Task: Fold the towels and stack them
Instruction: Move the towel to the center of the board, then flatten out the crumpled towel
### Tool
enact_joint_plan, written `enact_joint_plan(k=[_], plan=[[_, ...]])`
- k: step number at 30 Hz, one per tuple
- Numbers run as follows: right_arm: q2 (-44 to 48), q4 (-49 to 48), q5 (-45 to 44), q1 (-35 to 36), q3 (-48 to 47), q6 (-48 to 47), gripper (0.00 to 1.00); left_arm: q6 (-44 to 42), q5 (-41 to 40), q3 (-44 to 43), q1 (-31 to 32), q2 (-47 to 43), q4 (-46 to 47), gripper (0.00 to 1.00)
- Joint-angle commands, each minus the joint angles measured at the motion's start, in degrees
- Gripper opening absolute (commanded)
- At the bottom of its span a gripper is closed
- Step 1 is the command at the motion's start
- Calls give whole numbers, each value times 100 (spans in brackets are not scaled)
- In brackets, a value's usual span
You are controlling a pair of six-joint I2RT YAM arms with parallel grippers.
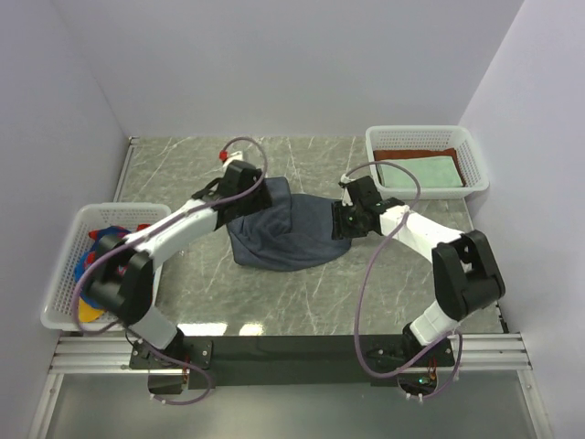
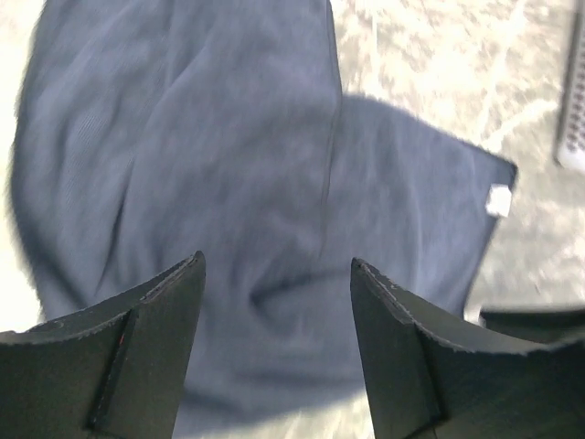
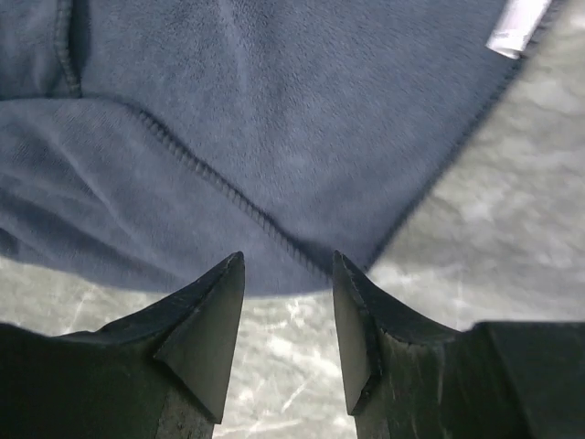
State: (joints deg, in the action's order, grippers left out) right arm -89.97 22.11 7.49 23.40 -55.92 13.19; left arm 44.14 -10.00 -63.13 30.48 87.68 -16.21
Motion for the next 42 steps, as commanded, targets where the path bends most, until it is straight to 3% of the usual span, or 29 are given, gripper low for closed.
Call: enact_joint_plan(k=[1, 5, 8, 18, 29, 34, 36, 39, 42], plan=[[-292, -40, 122, 25, -235, -45, 51, -239, -212, -751, 19, 810, 13, 70], [-565, -40, 165, 33, -191, 52, 52, -301, -546, -1726, 11, 1690, -426, 70], [-557, -14, 279, 42, -7, 113, 51, -292, -678, -1834, 11, 2033, -436, 66], [93, 250, 271, 525, 1239, 938, 51, -108, -951, -1062, -200, 2315, -410, 63], [1543, 268, 306, 1984, 2559, 2327, 51, -81, -1408, -463, -824, 2096, -769, 66], [2254, 530, -45, 2002, 2473, 2241, 52, -195, -1610, -831, -711, 1613, -1051, 72], [2484, 610, -386, 1976, 2244, 2144, 56, -204, -1759, -1042, -553, 1472, -1244, 75], [2739, 725, -957, 1748, 1980, 1978, 59, -204, -1821, -1560, -227, 1515, -1472, 76], [2784, 655, -986, 1301, 1875, 1653, 59, -186, -1795, -1965, -51, 1655, -1500, 72]])
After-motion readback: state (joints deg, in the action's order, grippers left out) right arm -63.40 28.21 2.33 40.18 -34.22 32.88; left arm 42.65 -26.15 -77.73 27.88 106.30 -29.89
